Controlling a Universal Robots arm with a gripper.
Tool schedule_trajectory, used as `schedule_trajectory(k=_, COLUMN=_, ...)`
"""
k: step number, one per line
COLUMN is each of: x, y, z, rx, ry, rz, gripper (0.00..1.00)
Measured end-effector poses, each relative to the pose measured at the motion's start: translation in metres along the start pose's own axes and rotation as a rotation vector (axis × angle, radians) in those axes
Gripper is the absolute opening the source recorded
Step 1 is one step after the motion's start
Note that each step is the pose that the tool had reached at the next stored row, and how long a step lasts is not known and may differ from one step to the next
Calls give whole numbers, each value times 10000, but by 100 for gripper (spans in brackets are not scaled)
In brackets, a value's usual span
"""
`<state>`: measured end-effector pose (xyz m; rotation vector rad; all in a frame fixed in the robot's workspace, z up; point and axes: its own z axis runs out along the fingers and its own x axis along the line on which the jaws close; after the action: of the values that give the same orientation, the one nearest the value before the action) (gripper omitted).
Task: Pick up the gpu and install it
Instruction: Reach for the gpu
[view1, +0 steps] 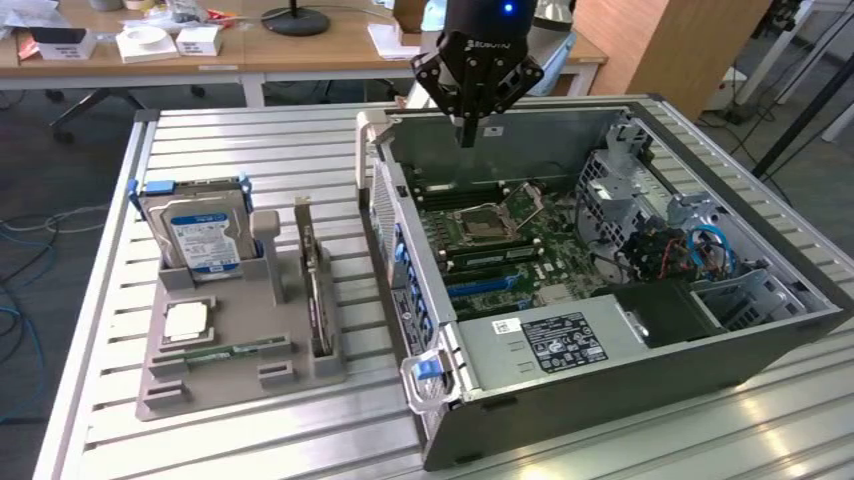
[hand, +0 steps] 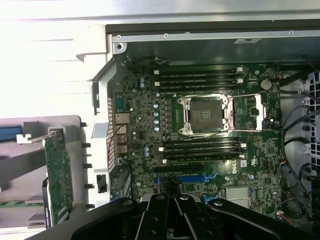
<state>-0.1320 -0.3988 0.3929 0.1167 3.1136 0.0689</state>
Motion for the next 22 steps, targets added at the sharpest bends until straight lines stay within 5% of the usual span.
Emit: schedule_trajectory(k=22, x=476, y=-38, z=32, rx=1, ry=1, rz=-1, gripper=10)
